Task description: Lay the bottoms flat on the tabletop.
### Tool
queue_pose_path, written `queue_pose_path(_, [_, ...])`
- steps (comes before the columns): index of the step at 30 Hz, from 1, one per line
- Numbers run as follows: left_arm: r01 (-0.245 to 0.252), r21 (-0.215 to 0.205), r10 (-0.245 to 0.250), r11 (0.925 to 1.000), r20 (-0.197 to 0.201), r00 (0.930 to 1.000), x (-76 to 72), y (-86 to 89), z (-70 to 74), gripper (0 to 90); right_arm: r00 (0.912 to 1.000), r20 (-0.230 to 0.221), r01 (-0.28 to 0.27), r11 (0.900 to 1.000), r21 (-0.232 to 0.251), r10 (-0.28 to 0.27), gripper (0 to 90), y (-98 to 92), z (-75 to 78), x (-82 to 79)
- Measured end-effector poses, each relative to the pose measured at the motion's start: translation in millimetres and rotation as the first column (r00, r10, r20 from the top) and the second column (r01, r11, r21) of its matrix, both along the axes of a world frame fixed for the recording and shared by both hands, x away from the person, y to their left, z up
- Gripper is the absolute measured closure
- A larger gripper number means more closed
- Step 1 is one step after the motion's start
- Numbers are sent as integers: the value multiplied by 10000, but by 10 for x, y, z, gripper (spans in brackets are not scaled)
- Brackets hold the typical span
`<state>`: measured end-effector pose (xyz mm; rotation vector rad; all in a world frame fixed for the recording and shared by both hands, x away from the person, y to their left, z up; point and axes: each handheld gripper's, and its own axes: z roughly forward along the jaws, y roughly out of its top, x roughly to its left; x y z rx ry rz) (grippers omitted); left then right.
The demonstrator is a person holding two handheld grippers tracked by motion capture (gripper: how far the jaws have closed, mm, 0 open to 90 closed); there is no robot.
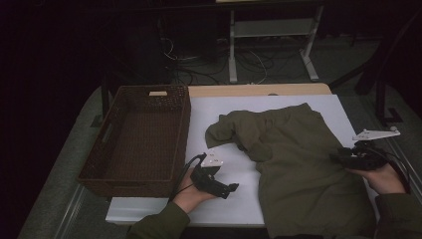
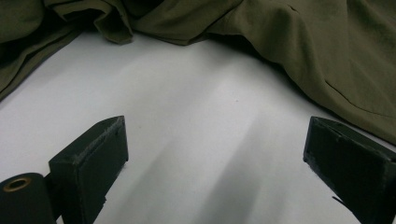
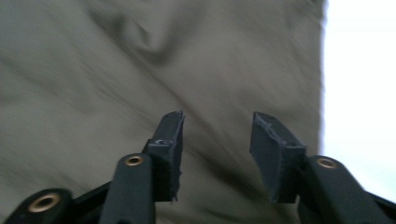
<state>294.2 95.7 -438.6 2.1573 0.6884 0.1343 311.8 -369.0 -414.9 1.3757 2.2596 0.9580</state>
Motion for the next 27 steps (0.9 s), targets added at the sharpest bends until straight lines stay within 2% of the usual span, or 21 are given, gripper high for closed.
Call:
queue_pose_path(4, [-21, -54, 22, 10000, 38, 10000, -2, 4, 6, 78, 9978, 456, -498, 9983, 317, 484, 465, 200, 106, -17])
queue_pose_path(13, [-220, -169, 224, 9996, 211, 9995, 0, 24, 35, 141, 9843, 869, -1591, 9852, 631, 1533, 381, 673, 219, -97])
queue_pose_path(18, [-301, -81, 303, 9995, 203, 9993, 5, 39, 32, 173, 9737, 857, -2185, 9718, 886, 2111, 339, 966, 177, -111])
queue_pose_path(21, [-439, 14, 438, 9990, 305, 9986, 15, 50, 38, 234, 9626, 873, -2624, 9629, 633, 2566, 322, 1107, 106, -113])
queue_pose_path(27, [-864, 3, 864, 9963, 414, 9954, 109, 19, 30, 358, 9569, 670, -2859, 9571, 471, 2825, 322, 1128, -40, -100])
